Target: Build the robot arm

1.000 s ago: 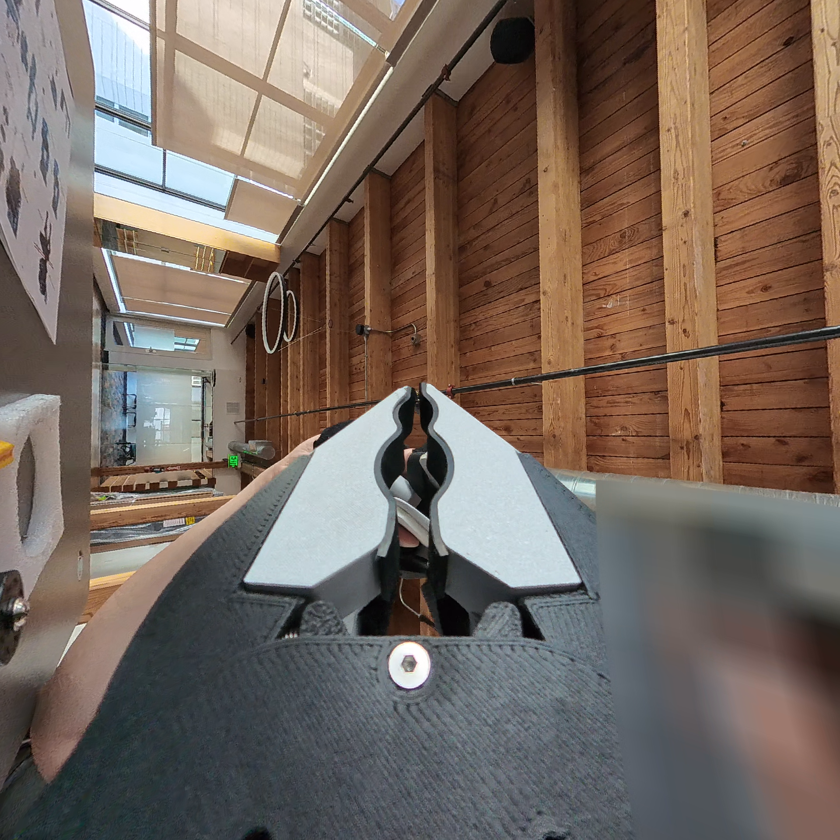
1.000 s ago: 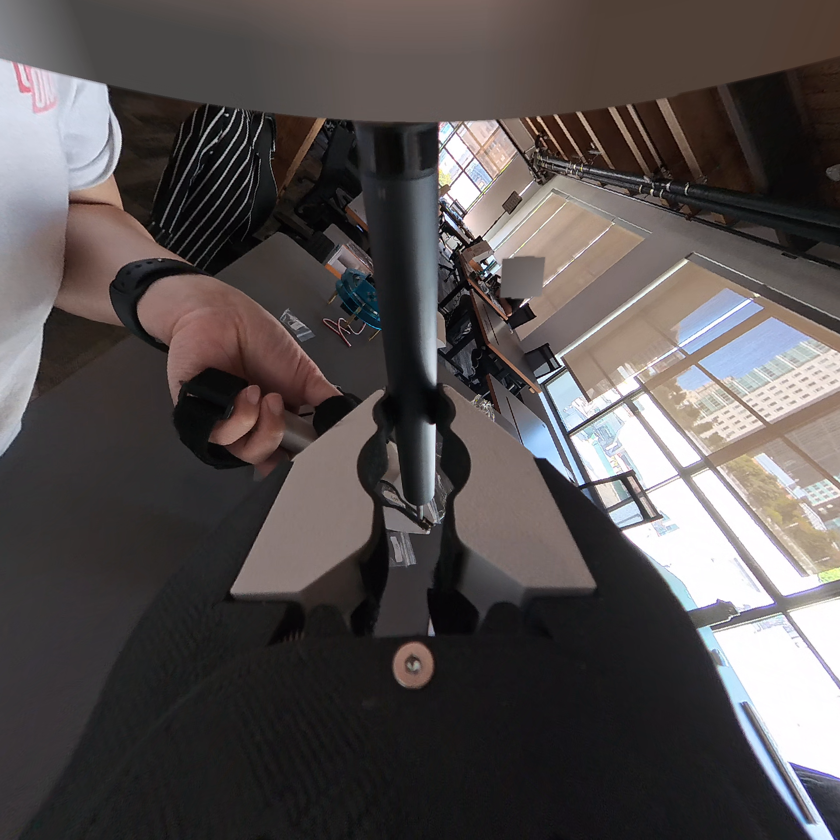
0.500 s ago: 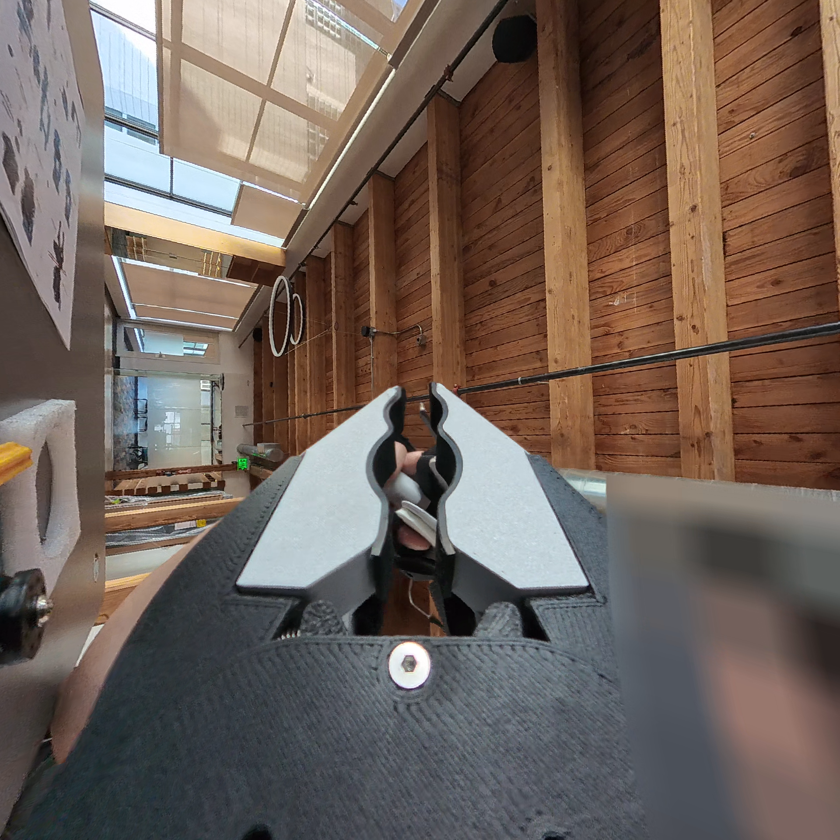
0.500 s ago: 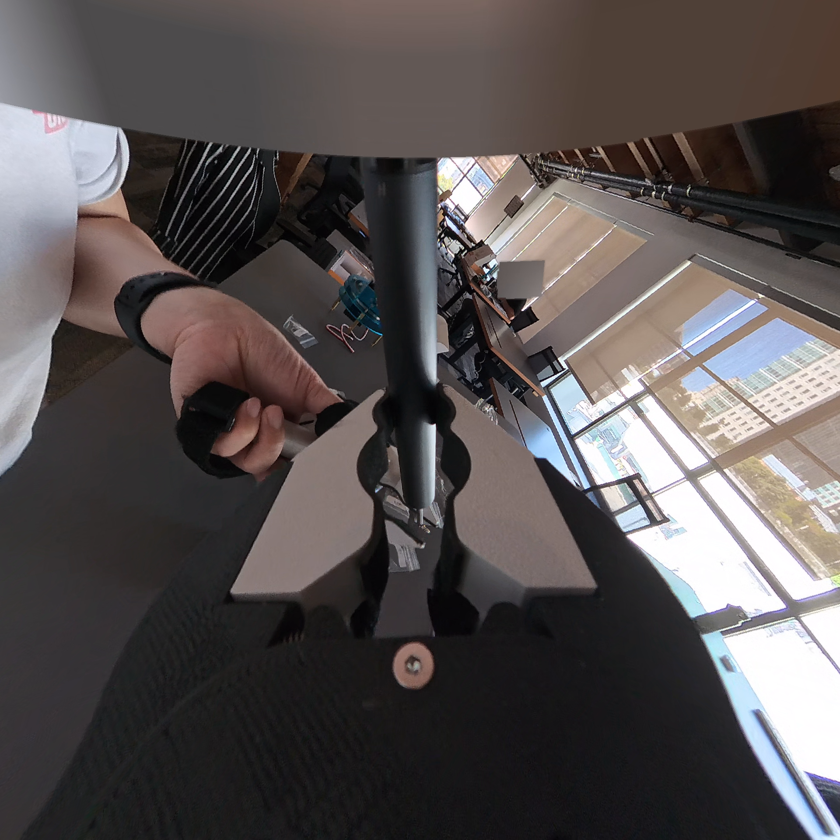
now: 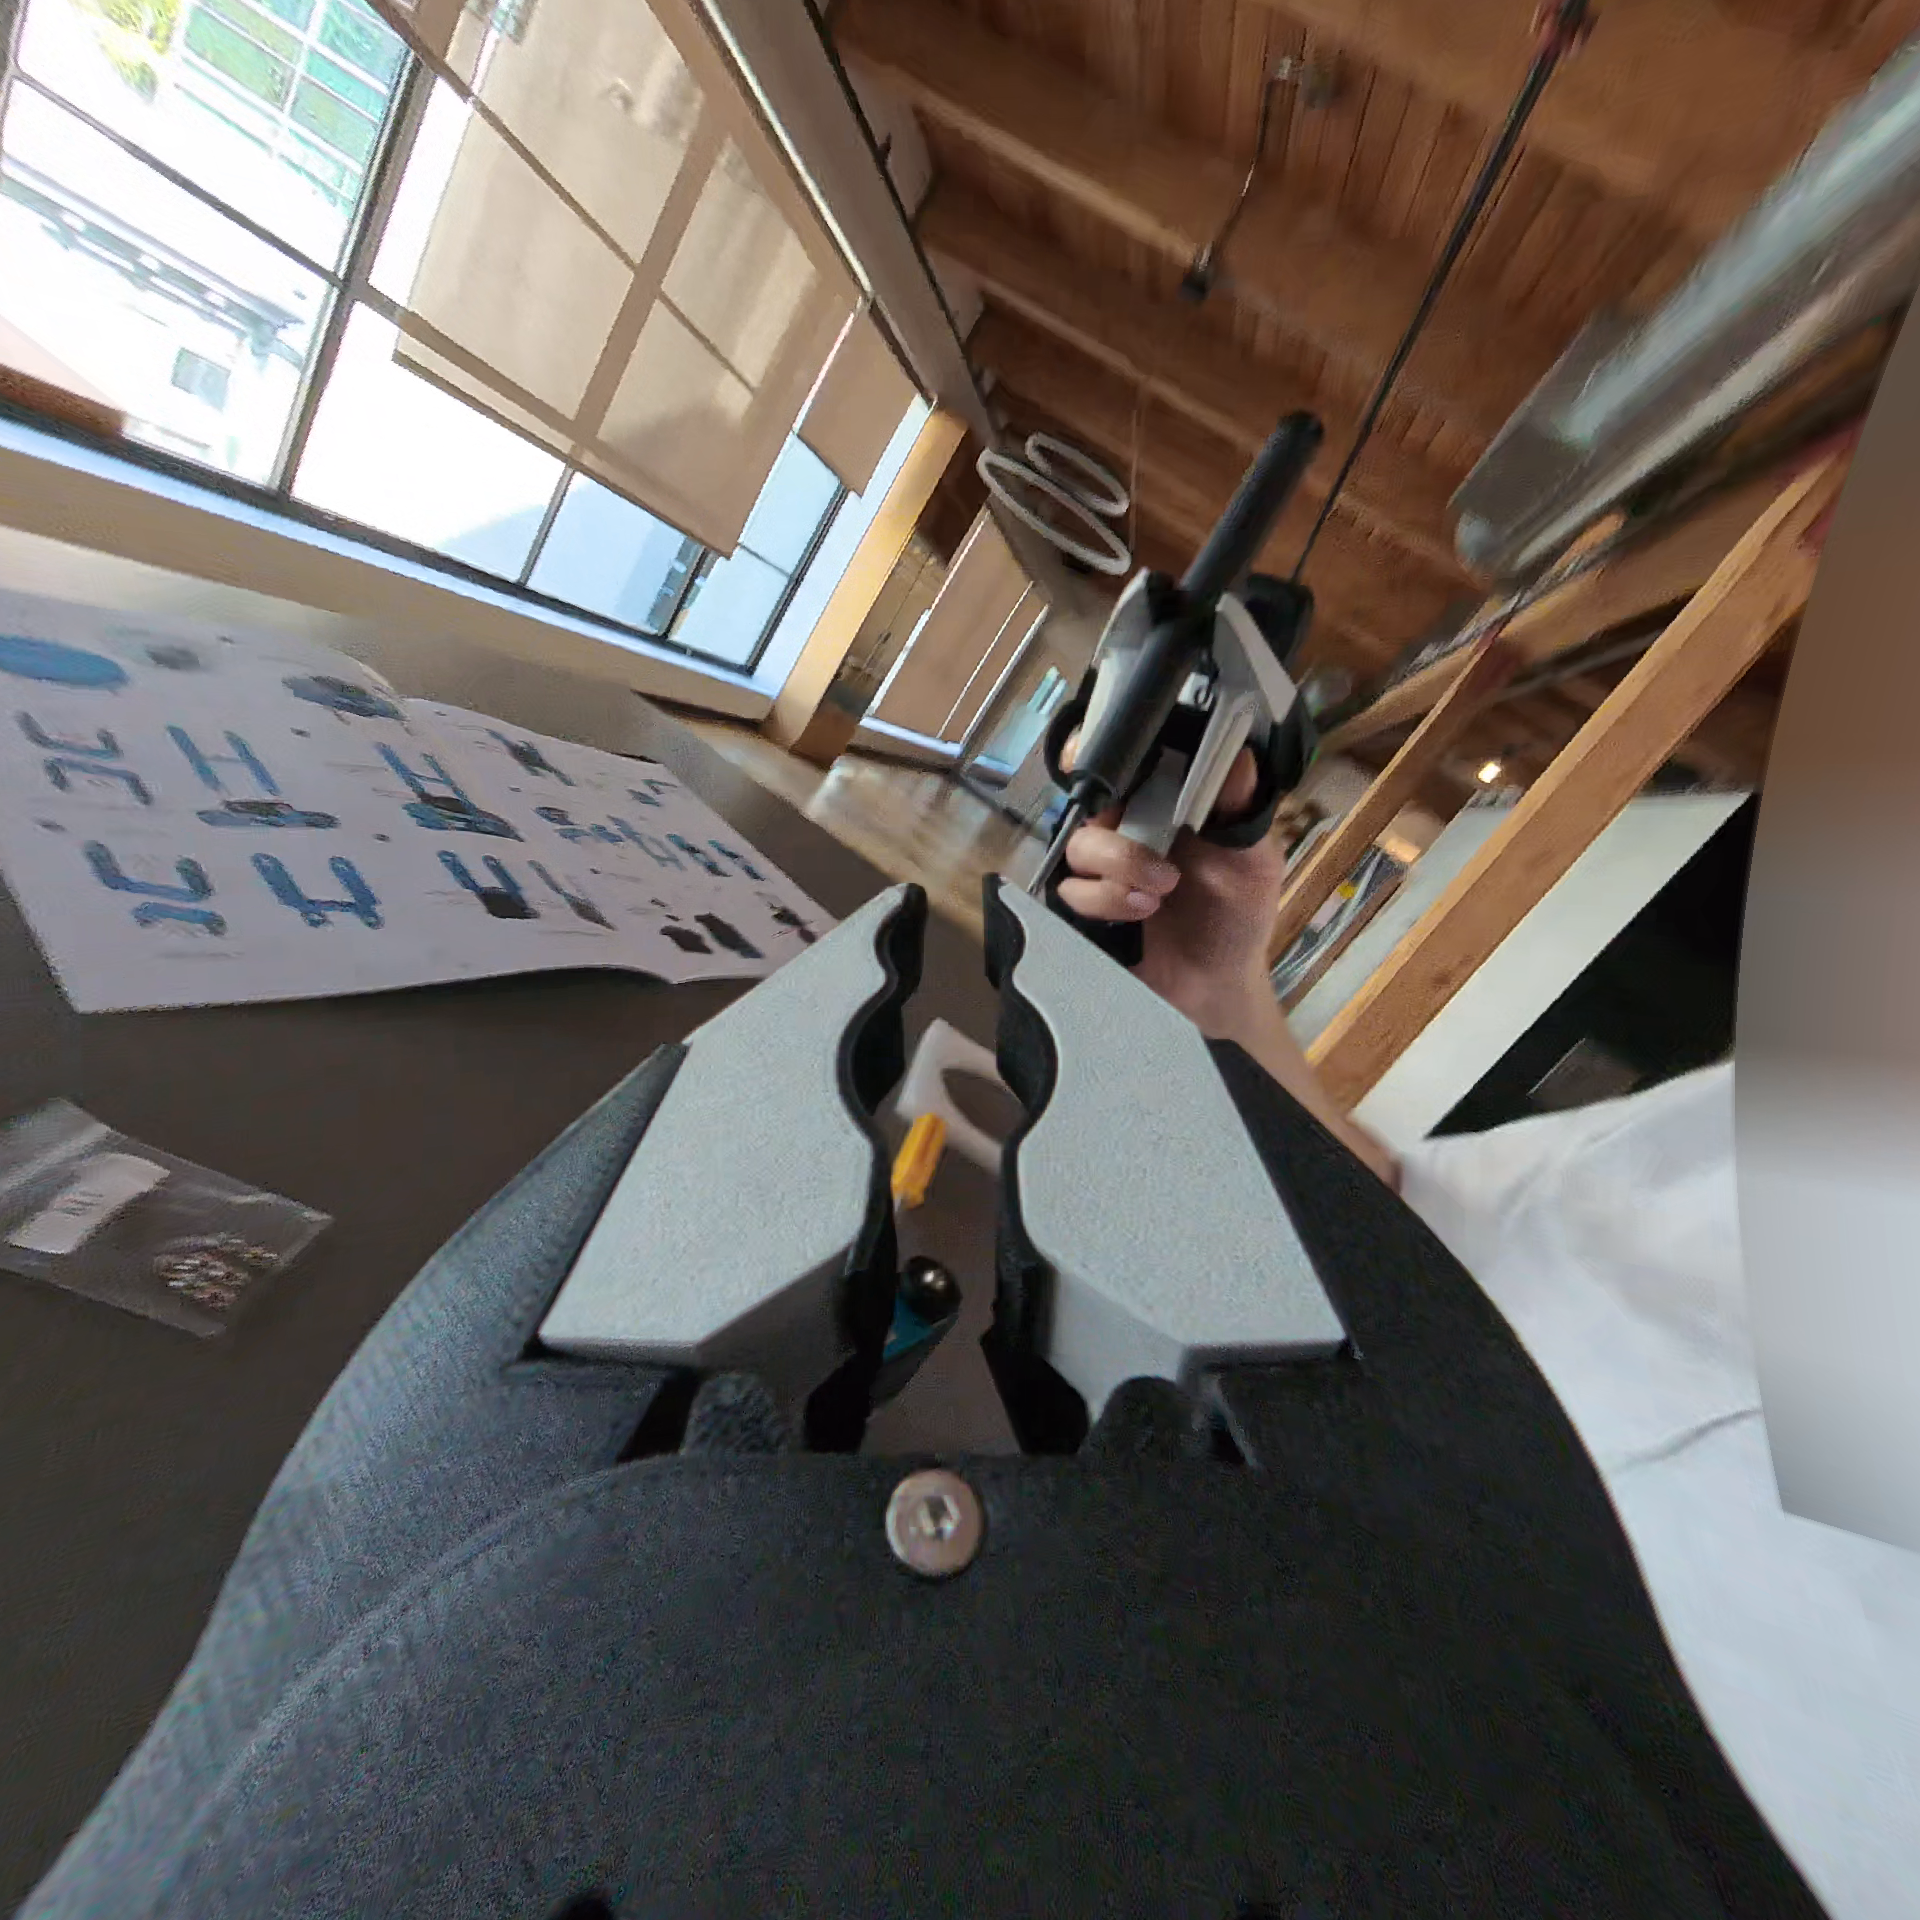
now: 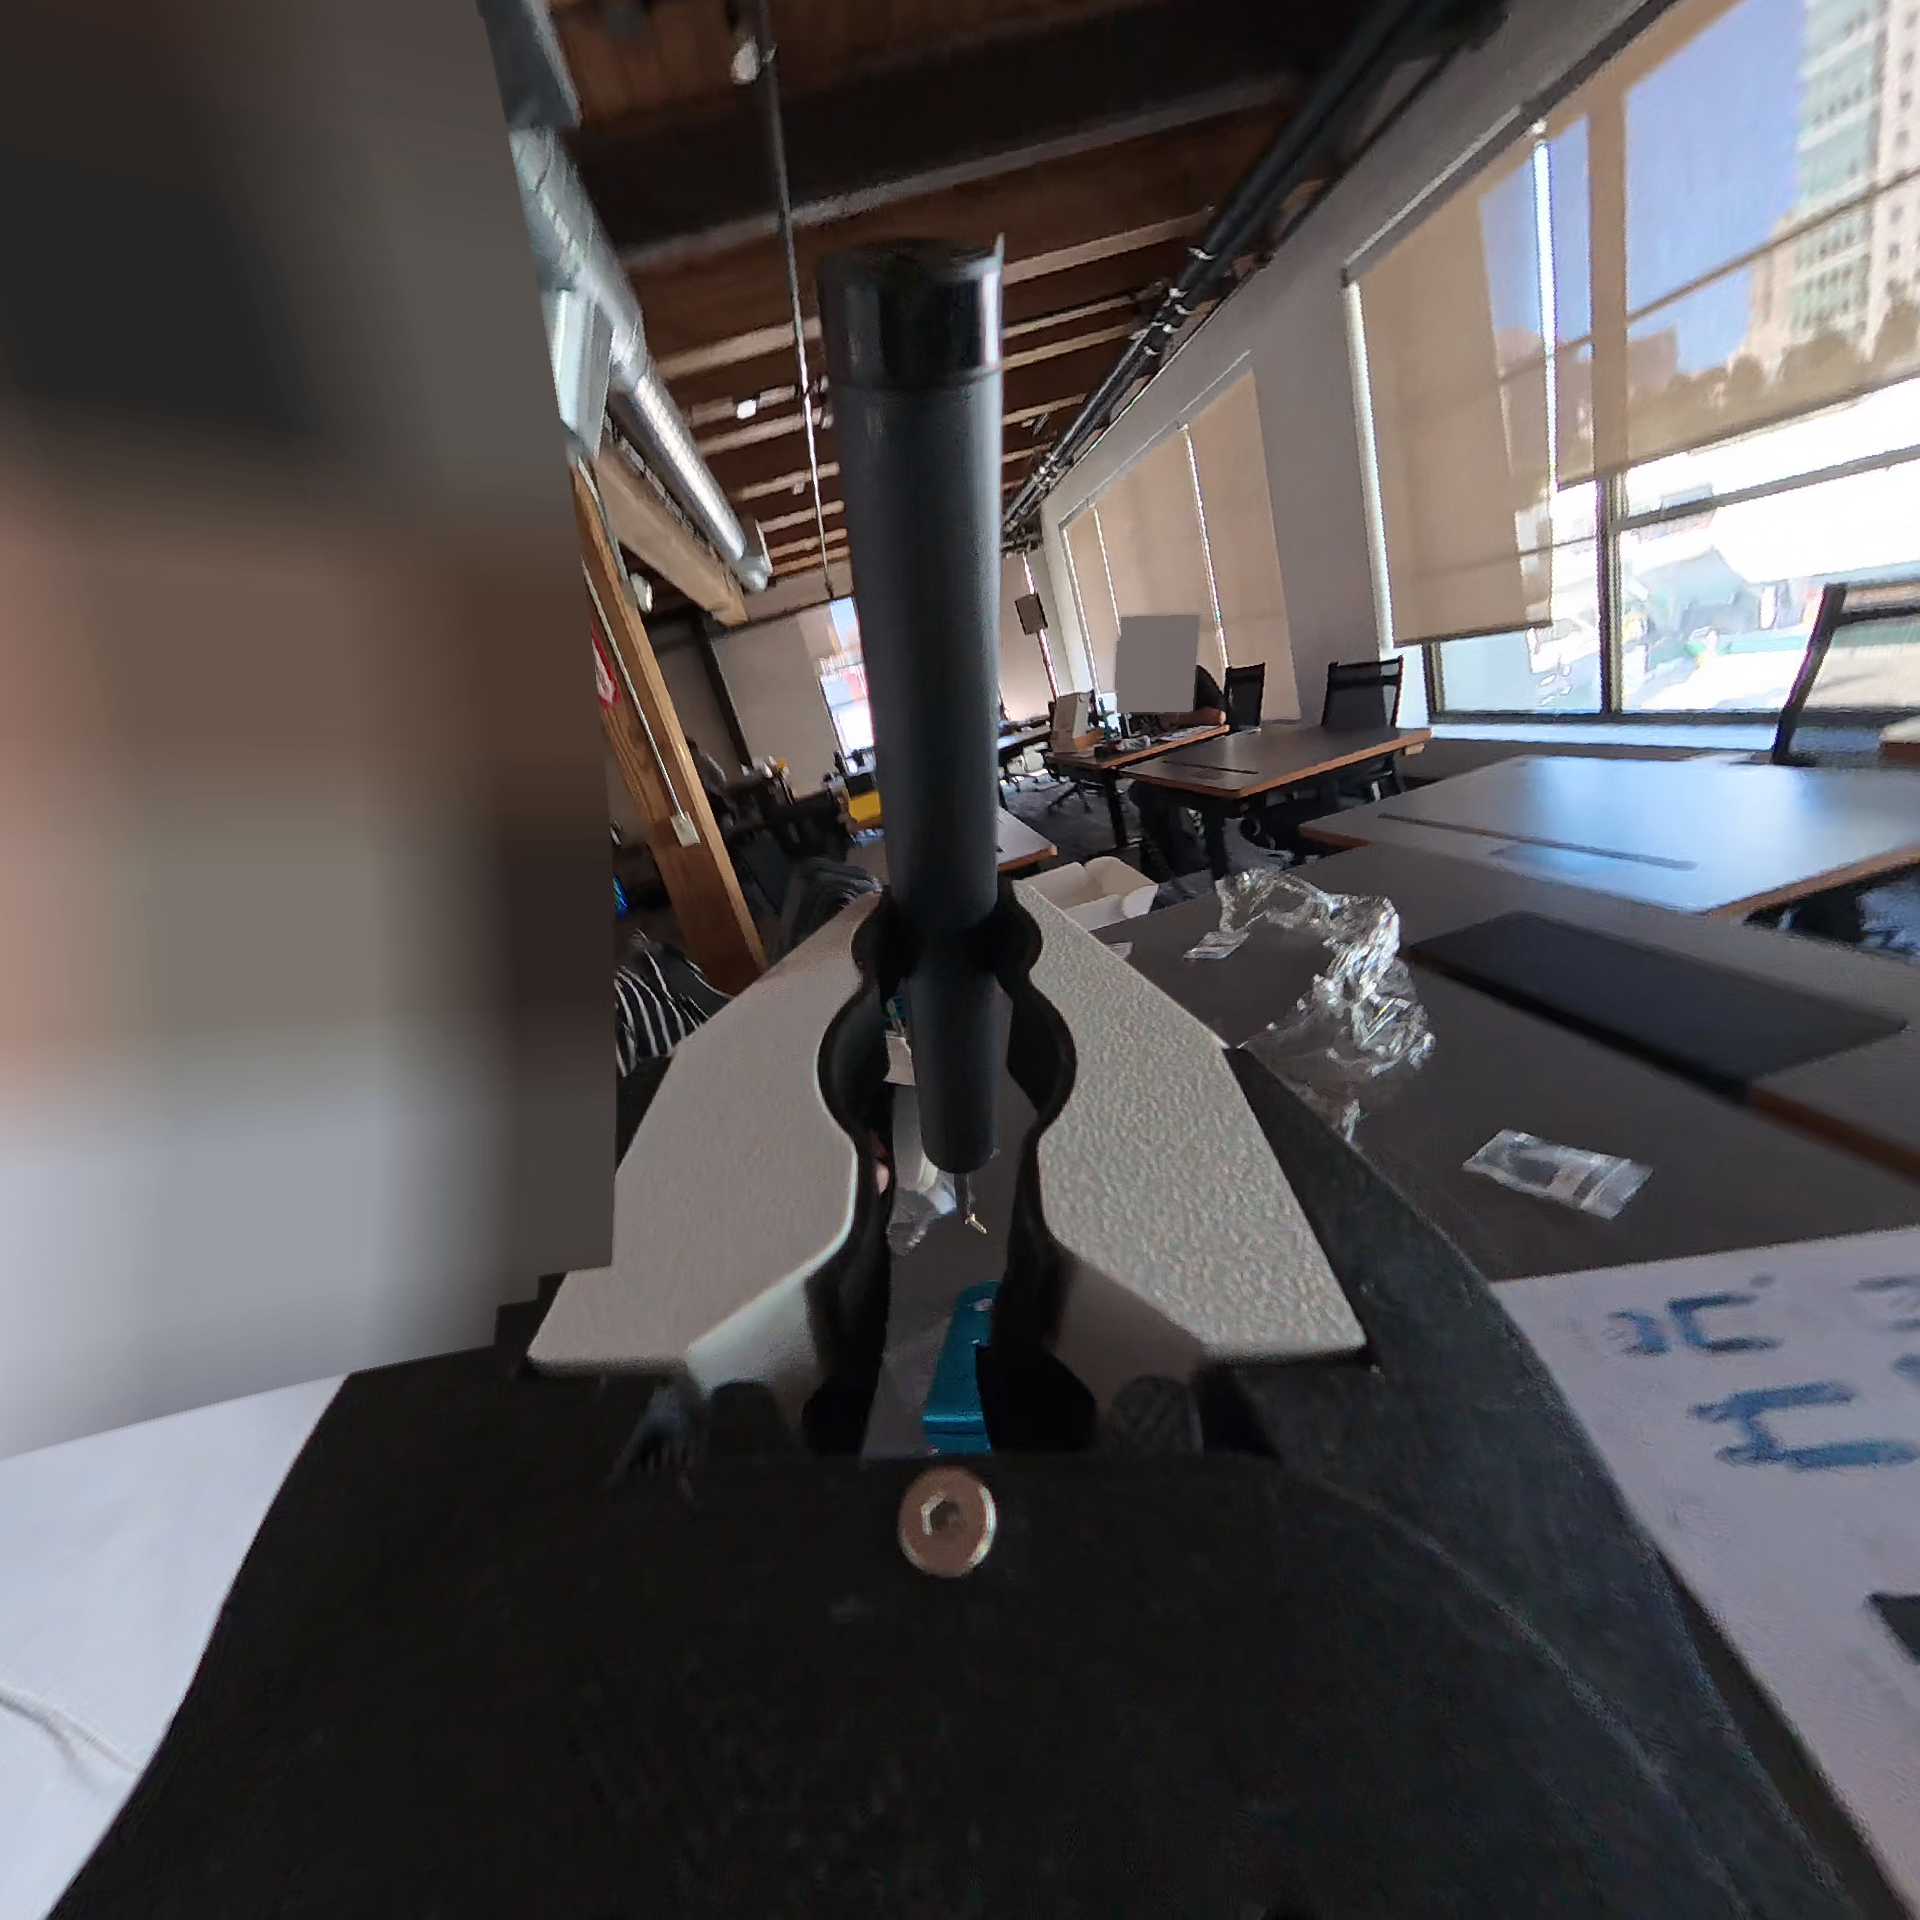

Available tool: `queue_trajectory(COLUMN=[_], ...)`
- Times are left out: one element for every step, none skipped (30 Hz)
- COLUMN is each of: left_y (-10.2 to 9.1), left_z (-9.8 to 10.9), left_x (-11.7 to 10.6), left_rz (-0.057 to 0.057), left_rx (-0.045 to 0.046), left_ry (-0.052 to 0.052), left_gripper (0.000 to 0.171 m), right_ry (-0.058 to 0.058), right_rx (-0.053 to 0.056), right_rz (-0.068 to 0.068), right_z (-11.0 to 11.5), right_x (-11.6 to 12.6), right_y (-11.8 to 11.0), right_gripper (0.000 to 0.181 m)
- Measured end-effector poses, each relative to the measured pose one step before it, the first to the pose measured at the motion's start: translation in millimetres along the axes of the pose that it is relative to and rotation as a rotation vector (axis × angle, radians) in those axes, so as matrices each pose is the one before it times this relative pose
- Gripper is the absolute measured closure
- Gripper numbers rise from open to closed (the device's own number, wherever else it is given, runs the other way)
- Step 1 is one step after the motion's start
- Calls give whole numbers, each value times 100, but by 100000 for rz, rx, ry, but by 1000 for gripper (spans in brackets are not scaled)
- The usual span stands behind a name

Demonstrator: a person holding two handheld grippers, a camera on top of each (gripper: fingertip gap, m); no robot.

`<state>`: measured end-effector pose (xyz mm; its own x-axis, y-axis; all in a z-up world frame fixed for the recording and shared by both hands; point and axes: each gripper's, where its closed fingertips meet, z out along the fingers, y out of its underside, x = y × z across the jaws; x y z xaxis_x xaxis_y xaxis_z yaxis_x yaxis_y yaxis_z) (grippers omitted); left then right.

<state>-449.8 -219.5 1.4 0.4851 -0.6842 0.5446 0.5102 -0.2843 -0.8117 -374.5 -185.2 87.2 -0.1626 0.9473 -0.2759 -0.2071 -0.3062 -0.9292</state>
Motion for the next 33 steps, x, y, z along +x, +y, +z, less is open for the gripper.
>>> queue_trajectory(left_y=[148,207,323,396,405,341,361,335,172,37,-52,-152,-233,-170,2,104,221,288,410,492,424,368,157,5,-19,77,81,87,24,-65,-1,144,146], left_z=[-90,11,117,235,364,461,555,621,649,633,546,466,378,316,258,199,138,81,96,113,162,195,175,149,113,93,46,19,-18,-66,-85,-100,-89], left_x=[275,426,242,302,413,296,91,6,123,106,-77,-10,41,-74,-129,-87,-123,-279,-300,-312,-289,-147,-89,140,130,-109,-240,-270,-202,-188,-358,-443,-249], left_rz=[7825,6710,5500,4194,2890,2157,1509,651,274,-523,-1555,-2075,-3049,-4131,-4681,-4374,-4126,-3594,-2028,-1372,-1475,-1584,-2035,-1731,-1507,-894,-142,67,186,271,394,510,813], left_rx=[-4026,-3778,-3938,-4165,-4308,-4232,-4685,-4706,-3649,-2638,-1877,-947,-20,15,-773,-985,-1197,-1265,-1750,-2077,-1721,-1516,-361,497,466,-397,-538,-568,-208,399,37,-846,-834], left_ry=[-731,752,316,1128,2356,2220,1497,1523,2490,2692,2194,2928,3604,3282,3138,3246,2604,1239,477,-79,-20,838,1128,2482,2345,659,-508,-1160,-1087,-1222,-2385,-2972,-1807], left_gripper=[162,163,163,164,164,163,163,161,159,157,157,157,157,157,157,156,155,154,153,152,152,152,152,151,151,153,154,154,154,152,148,146,145], right_ry=[962,830,310,487,24,-998,-763,-547,-880,-382,872,1388,791,97,-459,-55,101,32,310,122,-231,69,180,426,464,190,571,560,-98,-407,-634,-414,74], right_rx=[1401,1068,1404,1616,1449,1471,1471,1572,1315,431,-417,-611,-935,-913,-578,-529,-484,-167,-3,-252,-573,-646,-463,-501,-28,386,-52,35,151,-136,-48,147,-101], right_rz=[5501,5356,5313,5505,5475,5511,5739,5236,4202,3455,2189,1022,1203,1615,1411,1549,1434,824,817,1226,1172,951,869,956,645,436,656,377,54,406,231,-342,-383], right_z=[-196,-159,-155,-149,-132,-126,-133,-149,-148,-115,-119,-96,-71,-54,-65,-81,-93,-93,-75,-21,20,38,29,-10,-28,-46,-68,-49,-22,16,49,61,89], right_x=[556,545,508,578,546,408,460,481,398,447,574,557,427,295,188,232,258,241,292,292,249,275,278,304,270,196,252,233,73,-4,-79,-75,14], right_y=[439,522,514,518,563,541,480,390,346,372,411,388,396,353,288,273,245,183,165,182,220,214,162,129,47,-18,18,-7,-46,-38,-63,-83,-30], right_gripper=[164,164,165,165,165,164,165,165,165,165,165,165,165,165,165,165,165,165,165,165,164,165,165,165,164,165,165,165,165,164,165,165,165])
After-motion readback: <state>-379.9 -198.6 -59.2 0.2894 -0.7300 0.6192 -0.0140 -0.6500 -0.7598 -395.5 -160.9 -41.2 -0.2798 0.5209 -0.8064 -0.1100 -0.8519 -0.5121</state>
